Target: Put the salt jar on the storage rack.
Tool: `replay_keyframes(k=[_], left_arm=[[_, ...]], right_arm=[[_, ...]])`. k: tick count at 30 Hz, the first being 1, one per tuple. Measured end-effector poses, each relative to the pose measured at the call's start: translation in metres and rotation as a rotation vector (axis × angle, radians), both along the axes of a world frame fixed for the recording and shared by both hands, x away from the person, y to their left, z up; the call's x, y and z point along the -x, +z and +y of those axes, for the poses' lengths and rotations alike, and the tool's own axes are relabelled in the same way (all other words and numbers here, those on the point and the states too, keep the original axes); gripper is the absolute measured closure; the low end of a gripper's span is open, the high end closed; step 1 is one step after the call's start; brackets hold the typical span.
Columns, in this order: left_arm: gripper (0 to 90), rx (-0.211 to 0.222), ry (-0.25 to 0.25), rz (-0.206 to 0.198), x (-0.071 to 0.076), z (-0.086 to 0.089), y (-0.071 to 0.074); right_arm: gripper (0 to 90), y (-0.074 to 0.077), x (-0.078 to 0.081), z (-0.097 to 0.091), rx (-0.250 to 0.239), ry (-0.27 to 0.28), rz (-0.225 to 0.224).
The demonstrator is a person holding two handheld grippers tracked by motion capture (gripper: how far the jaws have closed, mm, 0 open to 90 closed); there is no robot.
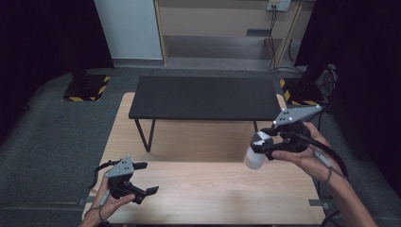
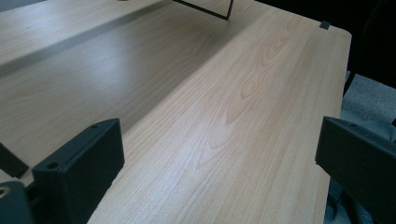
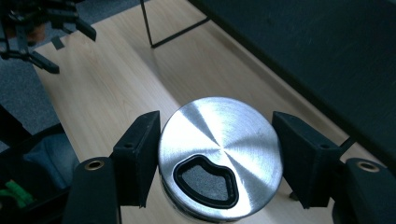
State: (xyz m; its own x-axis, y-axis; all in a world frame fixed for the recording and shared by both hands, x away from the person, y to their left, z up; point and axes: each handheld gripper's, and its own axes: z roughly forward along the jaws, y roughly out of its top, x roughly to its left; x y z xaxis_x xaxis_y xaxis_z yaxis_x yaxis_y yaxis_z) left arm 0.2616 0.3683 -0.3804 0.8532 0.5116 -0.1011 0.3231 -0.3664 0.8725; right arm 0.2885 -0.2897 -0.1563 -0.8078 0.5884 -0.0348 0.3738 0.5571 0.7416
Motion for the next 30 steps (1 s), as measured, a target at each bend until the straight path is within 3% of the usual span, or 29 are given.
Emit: replay_keyframes(k=[2, 3, 4, 10, 18, 30], left_arm=[[0.4, 0.002, 0.003, 0.000, 0.000, 0.000, 0.000], [0.4, 0.002, 0.003, 0.000, 0.000, 0.000, 0.000], [0.4, 0.004, 0.002, 0.000, 0.000, 0.000, 0.000], [0.4, 0.006, 0.003, -0.002, 0.000, 0.001, 0.000], [0.4, 0.009, 0.004, -0.004, 0.001, 0.002, 0.000], [0.4, 0.014, 0.004, -0.006, 0.001, 0.003, 0.000]], right_arm=[[34.5, 0.022, -0.001, 0.007, 0.018, 0.010, -0.013], [34.5, 0.022, -0.001, 0.007, 0.018, 0.010, -0.013], [34.6, 0.035, -0.003, 0.012, 0.030, 0.015, -0.016], [34.6, 0.061, -0.007, 0.027, 0.050, 0.019, -0.030], [34.5, 0.074, -0.020, 0.044, 0.047, 0.009, -0.026], [34.6, 0.098, -0.054, 0.061, 0.044, -0.121, -0.059]])
